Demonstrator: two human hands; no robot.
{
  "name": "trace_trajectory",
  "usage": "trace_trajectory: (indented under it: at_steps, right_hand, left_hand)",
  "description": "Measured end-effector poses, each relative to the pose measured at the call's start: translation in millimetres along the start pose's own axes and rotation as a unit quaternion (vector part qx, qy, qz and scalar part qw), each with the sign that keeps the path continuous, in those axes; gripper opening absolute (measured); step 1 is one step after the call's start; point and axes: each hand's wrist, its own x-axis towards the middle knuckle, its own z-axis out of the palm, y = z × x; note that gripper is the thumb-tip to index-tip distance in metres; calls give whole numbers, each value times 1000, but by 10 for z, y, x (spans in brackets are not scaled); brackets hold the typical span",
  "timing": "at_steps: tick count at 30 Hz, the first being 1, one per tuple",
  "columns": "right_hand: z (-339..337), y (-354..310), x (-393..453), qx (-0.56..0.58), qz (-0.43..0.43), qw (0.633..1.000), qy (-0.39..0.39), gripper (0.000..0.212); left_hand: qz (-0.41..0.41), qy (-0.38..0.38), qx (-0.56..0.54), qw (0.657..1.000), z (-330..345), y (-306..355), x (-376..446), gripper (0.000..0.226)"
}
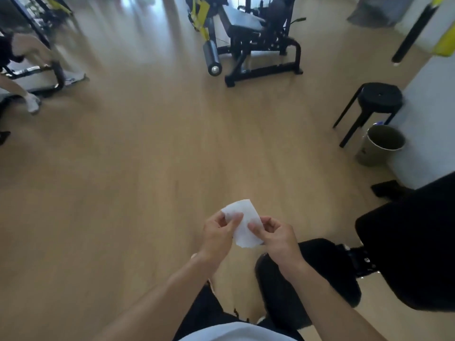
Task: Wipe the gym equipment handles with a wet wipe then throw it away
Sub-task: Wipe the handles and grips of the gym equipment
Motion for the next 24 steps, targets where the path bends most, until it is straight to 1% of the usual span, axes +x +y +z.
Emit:
trace_trajectory:
  at_steps: [3, 5, 8, 10, 13, 15, 17, 19, 22, 24]
  right_hand:
    - [140, -153, 500, 16, 7, 997, 77, 16]
    - [258, -320, 835, 38, 17, 992, 116, 19]
    - [417, -609, 1289, 96, 44, 987, 124, 30]
    - [471, -805, 1509, 133, 39, 983, 124, 35]
    - [464, -1095, 1768, 181, 4, 968, 172, 30]
    - [393, -1299, 1917, 222, -29, 947, 230, 28]
    - [273, -1486, 2075, 238, -59, 931, 272, 25]
    - [97, -1659, 2291, 270, -63, 906, 321, 21]
    - [-313, -1904, 2745, 353, -40, 843, 403, 27]
    - [-671, -2088, 3093, 387, -28, 803, 454, 26]
  left_hand:
    - [7, -40, 13, 999, -9, 176, 659, 20]
    - [15, -74, 26, 997, -28, 354, 1135, 19]
    - [32, -142, 42, 988, -35, 712, 1768, 17]
    - [44, -174, 49, 983, 0, 972, 2095, 18]
    - [52, -217, 64, 973, 151, 1276, 2519, 12]
    - [49, -253, 80, 963, 322, 1439, 2745, 10]
    - [47, -287, 101, 952, 529, 1554, 2951, 18]
    - [42, -305, 103, 946, 781, 1680, 3167, 19]
    - [24, -312, 101, 944, 1225, 1885, 3590, 14]
    - [34, -315, 123, 941, 1556, 2038, 3947, 12]
